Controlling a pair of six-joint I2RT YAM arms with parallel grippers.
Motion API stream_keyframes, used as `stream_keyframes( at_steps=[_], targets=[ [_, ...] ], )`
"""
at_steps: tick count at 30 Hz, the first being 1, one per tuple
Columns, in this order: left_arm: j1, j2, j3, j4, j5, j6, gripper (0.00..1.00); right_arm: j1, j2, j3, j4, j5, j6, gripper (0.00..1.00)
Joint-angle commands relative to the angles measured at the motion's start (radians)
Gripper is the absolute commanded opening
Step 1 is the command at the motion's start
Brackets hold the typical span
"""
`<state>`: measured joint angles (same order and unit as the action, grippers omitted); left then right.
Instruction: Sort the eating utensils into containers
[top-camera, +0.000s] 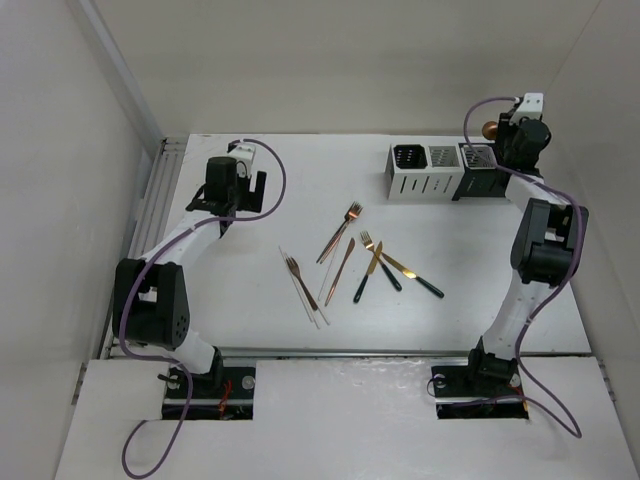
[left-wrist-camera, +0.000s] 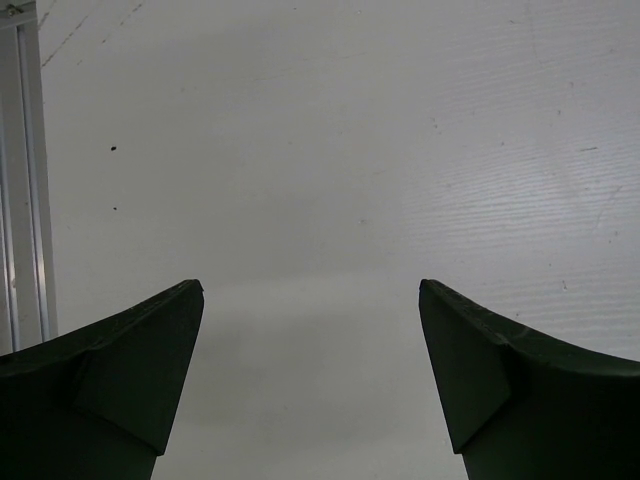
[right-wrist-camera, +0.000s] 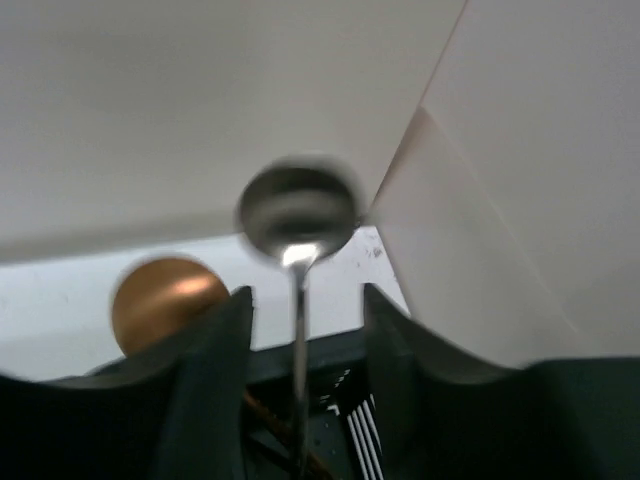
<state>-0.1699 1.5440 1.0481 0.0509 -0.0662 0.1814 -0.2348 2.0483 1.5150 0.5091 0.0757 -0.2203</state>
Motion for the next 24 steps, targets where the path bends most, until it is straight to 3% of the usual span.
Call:
stream_keyframes(
  at_steps=[1,3,8,10,13,17,20,21,22,24],
  targets=[
    [-0.003,-0.038,0.030,0.043,-0.014,0.001,0.87,-0.009,-0.080,-0.038,0.075,-0.039,-0.004,0.56],
    [-0.003,-0.051,0.004,0.052,-0.014,0.001,0.87,-0.009,-0.117,-0.076,0.075,-0.085,-0.019,0.74],
    [-0.003,-0.113,-0.042,0.063,0.009,-0.008,0.87,-0.009,-0.290,-0.156,0.037,-0.116,-0.031,0.94],
    [-0.003,-0.134,-0.068,0.063,0.019,-0.008,0.87,0.035,-0.348,-0.168,-0.088,-0.116,-0.031,1.00],
    [-0.003,-0.179,-0.106,0.063,0.038,-0.028,0.87,0.138,-0.430,-0.145,-0.300,-0.085,-0.053,1.00],
    [-0.003,-0.229,-0.141,0.023,0.071,-0.088,0.87,0.294,-0.477,-0.145,-0.738,-0.048,-0.112,1.00],
    [-0.003,-0.268,-0.155,-0.008,0.108,-0.124,0.86,0.376,-0.465,-0.118,-0.996,-0.170,-0.188,1.00],
    [-0.003,-0.277,-0.166,-0.020,0.108,-0.125,0.86,0.393,-0.456,-0.107,-1.176,-0.203,-0.221,1.00],
    [-0.003,-0.286,-0.166,-0.020,0.121,-0.125,0.86,0.411,-0.445,-0.107,-1.258,-0.217,-0.288,1.00],
    [-0.003,-0.301,-0.190,-0.020,0.121,-0.125,0.86,0.503,-0.471,-0.197,-1.296,-0.095,-0.313,1.00]
  ],
)
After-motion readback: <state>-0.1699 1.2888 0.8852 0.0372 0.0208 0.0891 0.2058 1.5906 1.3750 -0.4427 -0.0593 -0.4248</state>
